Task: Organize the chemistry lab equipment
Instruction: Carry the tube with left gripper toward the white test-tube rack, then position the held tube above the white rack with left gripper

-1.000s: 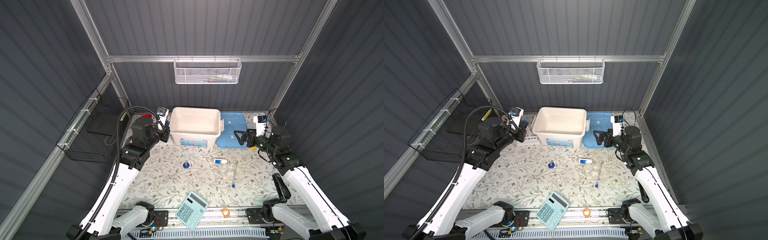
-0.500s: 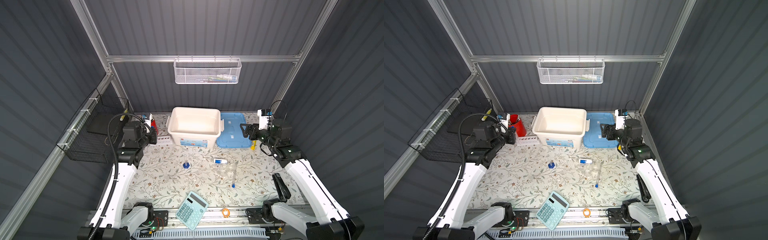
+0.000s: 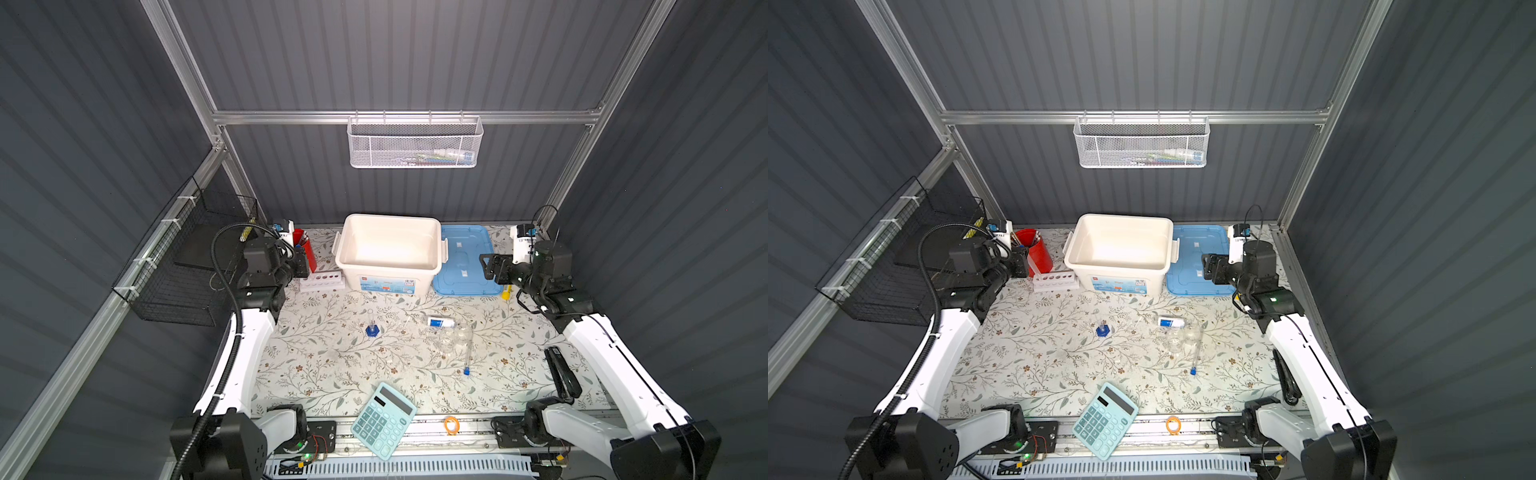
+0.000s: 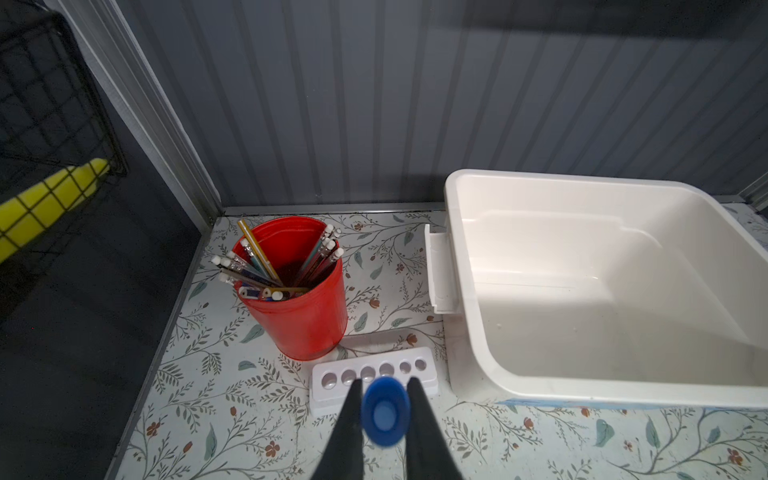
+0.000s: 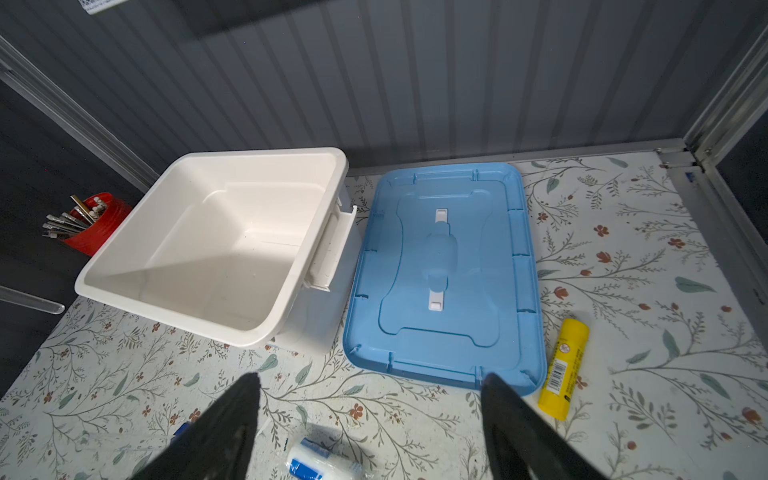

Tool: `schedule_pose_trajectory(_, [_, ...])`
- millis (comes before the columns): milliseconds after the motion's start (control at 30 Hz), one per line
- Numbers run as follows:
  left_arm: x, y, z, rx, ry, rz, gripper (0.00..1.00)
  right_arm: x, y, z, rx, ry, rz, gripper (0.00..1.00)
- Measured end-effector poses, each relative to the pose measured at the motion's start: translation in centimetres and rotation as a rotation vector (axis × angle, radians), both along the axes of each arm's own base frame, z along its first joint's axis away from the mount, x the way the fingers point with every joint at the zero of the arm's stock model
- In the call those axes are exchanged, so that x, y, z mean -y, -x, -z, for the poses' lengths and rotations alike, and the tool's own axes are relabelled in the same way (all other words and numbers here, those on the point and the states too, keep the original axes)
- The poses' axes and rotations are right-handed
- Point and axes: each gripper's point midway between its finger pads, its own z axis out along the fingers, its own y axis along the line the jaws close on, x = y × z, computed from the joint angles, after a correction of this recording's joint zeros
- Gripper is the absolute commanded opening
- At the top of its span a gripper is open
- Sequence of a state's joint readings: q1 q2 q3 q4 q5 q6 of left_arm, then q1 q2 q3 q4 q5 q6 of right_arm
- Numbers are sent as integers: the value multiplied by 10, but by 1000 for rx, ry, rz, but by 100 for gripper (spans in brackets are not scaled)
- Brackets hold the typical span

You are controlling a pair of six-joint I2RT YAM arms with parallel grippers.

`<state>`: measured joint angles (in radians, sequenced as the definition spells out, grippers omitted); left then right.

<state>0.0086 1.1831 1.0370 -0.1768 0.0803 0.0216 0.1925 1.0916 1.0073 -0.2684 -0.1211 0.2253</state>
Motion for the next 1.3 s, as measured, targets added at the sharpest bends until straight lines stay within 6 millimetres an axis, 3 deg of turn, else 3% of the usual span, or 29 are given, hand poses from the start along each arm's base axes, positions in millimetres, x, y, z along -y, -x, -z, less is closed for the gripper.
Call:
schedule_pose_trajectory(300, [-17, -21, 19, -1, -26, -74, 0, 0, -4, 2, 22, -18, 13, 84])
schedule_pose_trajectory(600, [-27, -42, 63, -63, -46, -124, 0, 0, -6, 0, 36, -28, 16, 86])
schedule_pose_trajectory(933, [-32, -50, 56, -19, -50, -143, 0, 2, -5, 7, 24, -25, 27, 87])
schedule_pose_trajectory(1300, [-36, -59, 61, -6, -53, -156, 0, 3, -6, 8, 24, -22, 33, 87])
